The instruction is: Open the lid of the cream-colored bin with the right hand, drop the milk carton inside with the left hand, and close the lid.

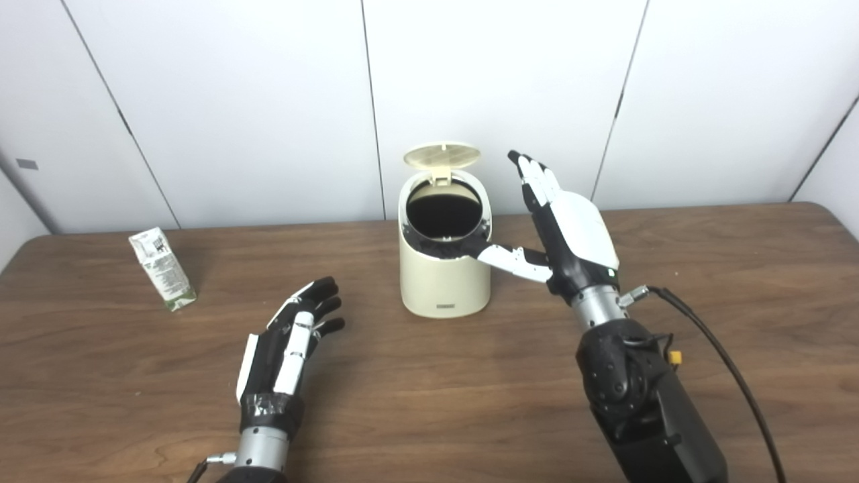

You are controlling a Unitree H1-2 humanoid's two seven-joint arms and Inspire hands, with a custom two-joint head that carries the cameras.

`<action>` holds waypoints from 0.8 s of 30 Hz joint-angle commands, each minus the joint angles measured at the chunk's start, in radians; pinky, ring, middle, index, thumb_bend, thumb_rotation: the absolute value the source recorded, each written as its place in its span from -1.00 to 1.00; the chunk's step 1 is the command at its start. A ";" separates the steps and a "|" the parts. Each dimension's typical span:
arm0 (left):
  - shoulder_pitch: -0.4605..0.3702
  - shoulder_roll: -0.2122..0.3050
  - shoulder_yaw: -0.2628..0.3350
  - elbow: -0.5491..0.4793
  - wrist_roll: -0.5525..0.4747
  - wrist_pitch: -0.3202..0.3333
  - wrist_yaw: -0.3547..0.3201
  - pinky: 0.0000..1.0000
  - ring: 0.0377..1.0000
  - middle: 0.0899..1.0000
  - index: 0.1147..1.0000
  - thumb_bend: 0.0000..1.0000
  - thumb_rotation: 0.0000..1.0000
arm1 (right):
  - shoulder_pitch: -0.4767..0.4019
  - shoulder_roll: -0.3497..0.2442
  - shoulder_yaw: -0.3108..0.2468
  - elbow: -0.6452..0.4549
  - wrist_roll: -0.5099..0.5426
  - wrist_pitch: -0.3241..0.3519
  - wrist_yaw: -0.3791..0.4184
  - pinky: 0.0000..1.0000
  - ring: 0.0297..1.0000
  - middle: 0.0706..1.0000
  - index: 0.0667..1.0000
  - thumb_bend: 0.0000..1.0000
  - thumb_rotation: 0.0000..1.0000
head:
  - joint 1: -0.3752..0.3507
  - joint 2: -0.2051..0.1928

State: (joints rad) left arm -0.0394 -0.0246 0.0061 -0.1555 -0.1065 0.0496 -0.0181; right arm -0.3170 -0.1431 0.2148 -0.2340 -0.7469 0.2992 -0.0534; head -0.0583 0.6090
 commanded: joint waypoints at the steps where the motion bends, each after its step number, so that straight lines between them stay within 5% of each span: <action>1: -0.024 0.000 -0.002 -0.028 0.000 -0.034 -0.006 0.51 0.65 0.64 0.60 -0.58 0.39 | 0.022 0.003 -0.035 -0.045 0.040 -0.058 -0.043 0.86 1.00 1.00 1.00 0.78 1.00 | 0.000 0.000; 8: -0.023 0.000 0.003 -0.035 -0.003 -0.027 -0.003 0.50 0.63 0.63 0.59 -0.57 0.38 | 0.165 0.011 -0.086 -0.074 0.140 -0.121 -0.055 0.89 1.00 1.00 0.99 0.45 0.96 | 0.001 0.002; 14: -0.024 0.000 0.007 -0.028 -0.004 -0.035 0.000 0.47 0.62 0.61 0.58 -0.63 0.27 | 0.245 0.020 -0.111 0.037 0.214 -0.366 -0.186 0.51 0.67 0.66 0.64 -0.55 0.89 | 0.002 0.001; 21: -0.017 0.008 0.004 -0.019 0.020 -0.069 0.000 0.47 0.61 0.61 0.58 -0.66 0.24 | 0.261 0.047 -0.138 0.105 0.269 -0.468 -0.231 0.43 0.61 0.60 0.58 -0.66 0.79 | 0.026 -0.004; 24: -0.019 0.044 -0.011 -0.013 0.120 -0.142 0.006 0.46 0.61 0.61 0.59 -0.63 0.39 | 0.271 0.050 -0.142 0.119 0.254 -0.483 -0.244 0.41 0.59 0.58 0.57 -0.62 0.80 | 0.030 -0.011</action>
State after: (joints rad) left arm -0.0393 -0.0023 0.0022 -0.1510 -0.0320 -0.0259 -0.0146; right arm -0.0383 -0.0940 0.0834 -0.0958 -0.4868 -0.1341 -0.2739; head -0.0276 0.5967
